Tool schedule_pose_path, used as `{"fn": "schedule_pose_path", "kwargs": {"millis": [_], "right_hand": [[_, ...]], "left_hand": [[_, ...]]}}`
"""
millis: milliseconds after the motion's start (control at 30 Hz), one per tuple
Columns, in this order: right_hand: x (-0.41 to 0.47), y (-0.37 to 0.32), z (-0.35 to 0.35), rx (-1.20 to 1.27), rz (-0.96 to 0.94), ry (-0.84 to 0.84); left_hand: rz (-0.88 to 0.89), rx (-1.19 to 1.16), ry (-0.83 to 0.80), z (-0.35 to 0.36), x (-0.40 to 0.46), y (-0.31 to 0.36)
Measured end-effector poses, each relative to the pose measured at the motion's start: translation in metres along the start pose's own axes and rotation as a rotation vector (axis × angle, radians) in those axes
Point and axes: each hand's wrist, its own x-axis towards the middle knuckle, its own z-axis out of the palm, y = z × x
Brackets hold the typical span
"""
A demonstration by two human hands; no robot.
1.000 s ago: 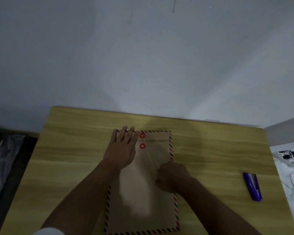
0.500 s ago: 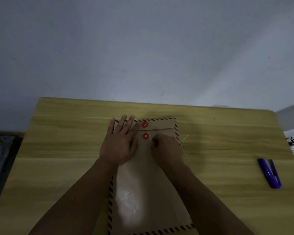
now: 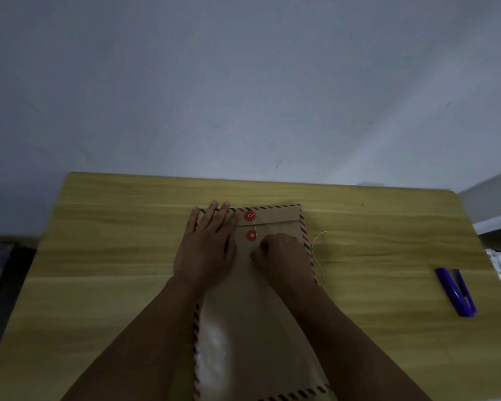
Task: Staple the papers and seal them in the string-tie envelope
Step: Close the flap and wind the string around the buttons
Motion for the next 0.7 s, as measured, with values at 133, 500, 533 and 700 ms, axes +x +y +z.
{"fn": "schedule_pose_path", "kwargs": {"millis": [133, 500, 533, 700], "right_hand": [[0.013, -0.003, -0.004, -0.013, 0.018, -0.009], [0.031, 0.000, -0.032, 0.584, 0.126, 0.176], [0.033, 0.000, -0.034, 0.722, 0.159, 0.160], [0.037, 0.009, -0.035, 0.716, 0.136, 0.200]], "left_hand": [[0.003, -0.016, 0.019, 0.000, -0.001, 0.000], [0.008, -0.056, 0.038, -0.001, -0.001, -0.001], [0.006, -0.058, 0.037, -0.002, -0.002, -0.001], [0.008, -0.051, 0.031, -0.002, -0.001, -0.001]]}}
